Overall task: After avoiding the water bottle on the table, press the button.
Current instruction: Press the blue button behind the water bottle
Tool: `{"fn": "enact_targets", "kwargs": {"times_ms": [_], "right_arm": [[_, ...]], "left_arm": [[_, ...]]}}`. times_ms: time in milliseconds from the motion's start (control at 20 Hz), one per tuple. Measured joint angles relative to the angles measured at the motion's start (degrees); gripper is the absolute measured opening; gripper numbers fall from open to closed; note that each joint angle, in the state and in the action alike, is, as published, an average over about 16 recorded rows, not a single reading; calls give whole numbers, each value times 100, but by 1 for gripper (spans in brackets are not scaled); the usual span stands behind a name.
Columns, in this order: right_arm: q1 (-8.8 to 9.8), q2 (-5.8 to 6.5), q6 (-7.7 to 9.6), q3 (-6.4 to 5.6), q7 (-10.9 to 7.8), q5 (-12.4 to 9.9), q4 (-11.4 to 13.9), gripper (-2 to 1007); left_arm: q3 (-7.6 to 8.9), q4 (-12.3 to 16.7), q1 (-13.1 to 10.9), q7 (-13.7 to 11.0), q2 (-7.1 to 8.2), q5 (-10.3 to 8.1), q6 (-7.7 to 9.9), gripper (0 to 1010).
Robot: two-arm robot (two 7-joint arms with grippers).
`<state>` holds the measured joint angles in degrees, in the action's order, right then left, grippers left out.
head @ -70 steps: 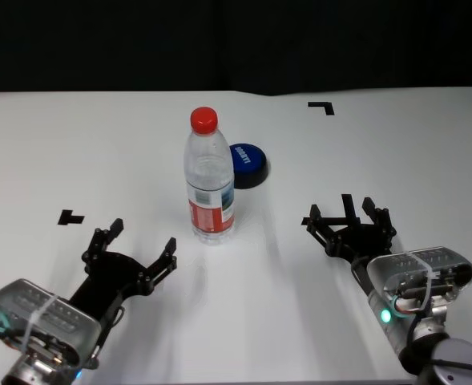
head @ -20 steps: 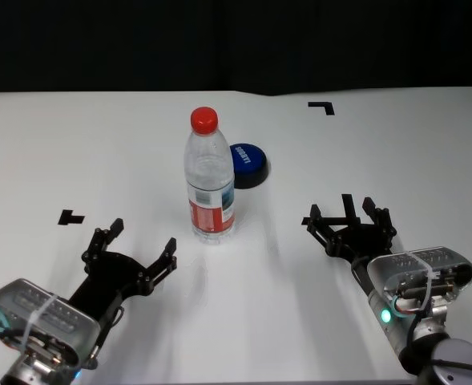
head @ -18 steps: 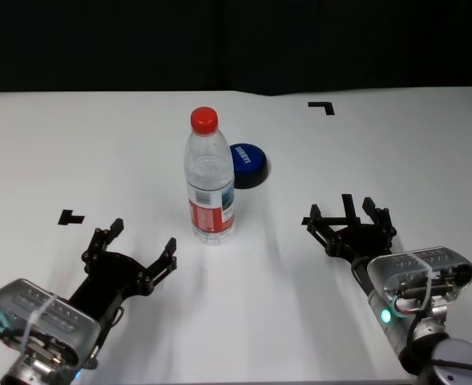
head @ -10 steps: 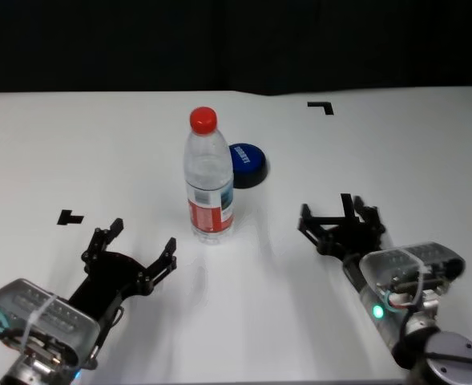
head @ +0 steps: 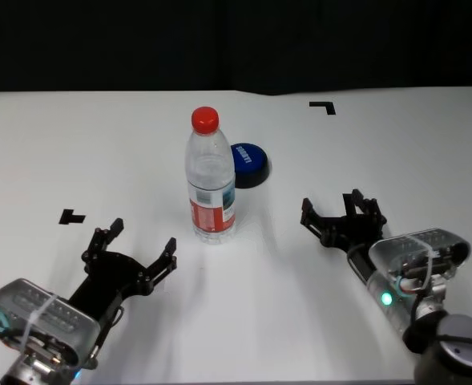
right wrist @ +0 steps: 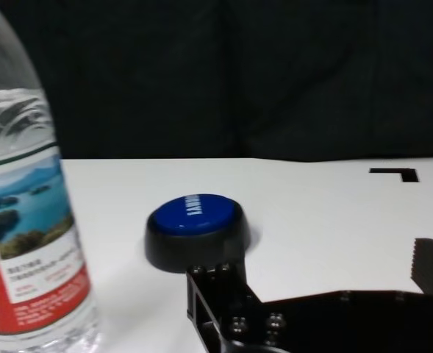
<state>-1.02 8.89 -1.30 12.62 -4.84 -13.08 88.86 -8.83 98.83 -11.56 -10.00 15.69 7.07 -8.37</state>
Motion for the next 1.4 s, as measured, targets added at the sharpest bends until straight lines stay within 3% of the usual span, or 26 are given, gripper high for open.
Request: {"fn": "enact_targets", "kwargs": {"times_ms": [300,700,1050,1400], "right_arm": [[-115,158,97,-222,-419,-212,-63,1003],[-261,510,241,-450,-1039,-642,-107,1003],[-375,865,365,-500,-1493,-1009,-95,1003],[-429,1138,492,-476,-1710,-1245,-16,1003]], "left_arm": [[0,0,0,0,0,0,0,1003],[0,0,0,0,0,0,0,1003],[0,0,0,0,0,0,0,1003],[0,0,0,0,0,0,0,1003]]}}
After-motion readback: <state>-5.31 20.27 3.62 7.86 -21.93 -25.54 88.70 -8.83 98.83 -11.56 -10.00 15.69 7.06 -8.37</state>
